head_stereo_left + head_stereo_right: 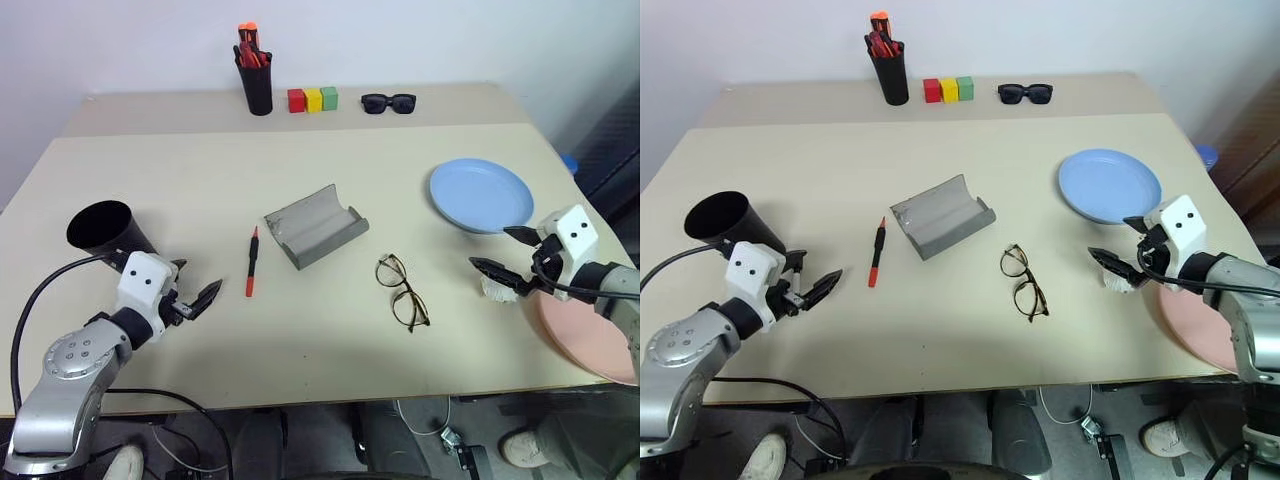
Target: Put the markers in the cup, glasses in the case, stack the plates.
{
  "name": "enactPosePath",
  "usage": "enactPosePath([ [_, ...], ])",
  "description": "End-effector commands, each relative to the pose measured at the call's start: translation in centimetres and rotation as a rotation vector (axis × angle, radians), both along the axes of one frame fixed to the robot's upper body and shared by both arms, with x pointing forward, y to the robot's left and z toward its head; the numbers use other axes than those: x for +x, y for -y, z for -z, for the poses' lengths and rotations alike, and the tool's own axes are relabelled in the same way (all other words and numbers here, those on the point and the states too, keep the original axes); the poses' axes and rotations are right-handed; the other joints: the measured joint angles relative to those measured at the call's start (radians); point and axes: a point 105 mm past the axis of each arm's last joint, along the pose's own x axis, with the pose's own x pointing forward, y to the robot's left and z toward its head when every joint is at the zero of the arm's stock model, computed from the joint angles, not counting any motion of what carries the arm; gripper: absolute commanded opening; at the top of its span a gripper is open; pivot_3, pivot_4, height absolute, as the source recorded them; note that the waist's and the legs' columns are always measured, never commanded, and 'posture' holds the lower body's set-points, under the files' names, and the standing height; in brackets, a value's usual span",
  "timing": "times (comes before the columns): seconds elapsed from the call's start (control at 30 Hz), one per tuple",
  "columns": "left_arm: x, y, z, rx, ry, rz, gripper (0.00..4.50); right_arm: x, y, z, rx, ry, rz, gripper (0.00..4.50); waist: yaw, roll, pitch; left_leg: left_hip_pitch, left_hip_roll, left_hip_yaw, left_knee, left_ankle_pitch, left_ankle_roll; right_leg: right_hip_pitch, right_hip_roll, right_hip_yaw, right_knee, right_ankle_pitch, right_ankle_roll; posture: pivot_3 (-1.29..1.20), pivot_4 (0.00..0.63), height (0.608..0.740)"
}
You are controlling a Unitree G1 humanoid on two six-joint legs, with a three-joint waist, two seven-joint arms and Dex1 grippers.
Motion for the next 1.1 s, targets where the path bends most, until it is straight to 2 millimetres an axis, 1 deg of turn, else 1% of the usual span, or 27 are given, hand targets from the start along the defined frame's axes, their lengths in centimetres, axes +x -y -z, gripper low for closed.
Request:
enactPosePath([
  [0.03,-0.3,0.4,-1.1,0.007,0.041,-0.003,3.8,0.5,-0.6,-1.8,-0.017,0.071,-0.019,4.5,0.0,0.0,0.0,0.0,0.0,0.0,0.0,0.0,0.0,0.0,0.0,0.0,0.0,0.0,0.0,0.0,0.15,0.74],
  [0.13,-0.2,0.7,-1.3,-0.001,0.044,-0.02,3.8,1.0,-1.2,-1.9,-0.015,0.081,-0.038,4.5,0.0,0.0,0.0,0.0,0.0,0.0,0.0,0.0,0.0,0.0,0.0,0.0,0.0,0.0,0.0,0.0,0.15,0.74],
  [0.2,-0.3,0.8,-1.5,-0.01,0.05,-0.039,3.8,1.2,-2.2,-2.0,-0.009,0.088,-0.071,4.5,0.001,0.0,0.0,0.0,0.0,0.0,0.0,0.0,0.0,0.0,0.0,0.0,0.0,0.0,0.0,0.0,0.15,0.74],
  [0.27,-0.4,0.5,-1.7,-0.012,0.05,-0.07,3.8,1.3,-3.2,-2.1,-0.005,0.092,-0.101,4.5,0.001,0.0,0.0,0.0,0.0,0.0,0.0,0.0,0.0,0.0,0.0,0.0,0.0,0.0,0.0,0.0,0.15,0.74],
  [0.3,-0.2,-0.2,-1.6,-0.018,0.045,-0.119,3.8,1.4,-4.0,-2.1,0.002,0.094,-0.124,4.5,0.001,0.0,0.0,0.0,0.0,0.0,0.0,0.0,0.0,0.0,0.0,0.0,0.0,0.0,0.0,0.0,0.15,0.74],
  [0.37,0.2,-2.0,-1.2,-0.027,0.023,-0.271,3.8,1.5,-6.5,-1.9,0.017,0.099,-0.198,4.5,-0.001,0.0,0.0,0.0,0.0,0.0,0.0,0.0,0.0,0.0,0.0,0.0,0.0,0.0,0.0,0.0,0.15,0.74],
  [0.4,0.3,-2.4,-0.9,-0.029,0.002,-0.328,4.33,1.5,-7.9,-1.9,0.03,0.104,-0.241,4.5,-0.001,0.0,0.0,0.001,0.0,0.0,0.0,0.0,0.0,0.0,0.001,0.0,0.001,0.0,0.0,0.0,0.15,0.74],
  [0.43,0.4,-2.5,-0.8,-0.024,-0.007,-0.355,4.48,1.6,-9.1,-1.9,0.044,0.109,-0.273,4.5,-0.002,0.0,0.0,0.001,0.0,0.0,0.0,0.0,0.0,0.0,0.001,0.0,0.002,0.0,0.0,0.0,0.15,0.74],
  [0.53,0.5,-2.3,-0.4,-0.029,-0.027,-0.392,4.48,1.6,-11.6,-1.9,0.092,0.114,-0.331,4.5,0.0,0.0,0.0,0.001,0.0,-0.001,0.0,0.0,0.0,0.0,0.001,0.0,0.002,0.0,0.0,0.0,0.15,0.74],
  [0.63,0.4,-2.6,-0.1,-0.031,-0.041,-0.41,4.48,1.2,-13.4,-1.8,0.125,0.106,-0.372,4.5,0.008,-0.001,0.0,0.0,0.0,-0.001,0.0,0.0,0.0,0.0,0.001,0.0,0.002,0.002,-0.003,0.0,0.15,0.74],
  [0.73,0.2,-3.3,0.8,-0.042,-0.09,-0.471,4.48,-0.1,-15.7,-1.5,0.176,0.08,-0.458,4.5,0.007,-0.001,0.0,0.0,0.0,-0.001,0.0,0.0,0.0,0.0,0.001,0.0,0.001,0.002,-0.003,0.0,0.15,0.74],
  [0.8,0.2,-3.9,1.6,-0.056,-0.132,-0.536,4.48,-0.6,-16.6,-1.2,0.196,0.069,-0.483,4.5,0.005,-0.001,0.0,0.0,0.0,-0.001,0.0,0.0,0.0,0.0,0.001,0.0,0.002,0.002,-0.003,0.0,0.15,0.74],
  [0.9,0.7,-4.2,1.8,-0.072,-0.157,-0.576,4.48,-1.0,-17.9,-1.1,0.213,0.063,-0.508,4.5,0.003,-0.001,0.0,0.001,0.0,-0.001,0.001,0.0,0.0,0.001,0.001,0.0,0.002,0.002,-0.003,0.0,0.15,0.74],
  [1.03,2.1,-3.2,1.6,-0.123,-0.189,-0.561,4.48,-1.8,-19.2,-1.1,0.233,0.051,-0.557,4.5,0.004,-0.001,0.0,0.0,0.0,-0.002,0.001,0.0,0.0,0.001,0.001,-0.001,0.002,0.002,-0.003,0.0,0.15,0.74],
  [1.1,2.6,-2.7,1.8,-0.143,-0.218,-0.566,4.48,-2.4,-19.7,-0.6,0.209,0.04,-0.598,4.5,0.003,-0.001,0.0,0.0,0.0,-0.002,0.0,0.0,0.0,0.001,0.001,-0.001,0.002,0.002,-0.002,0.0,0.15,0.74],
])
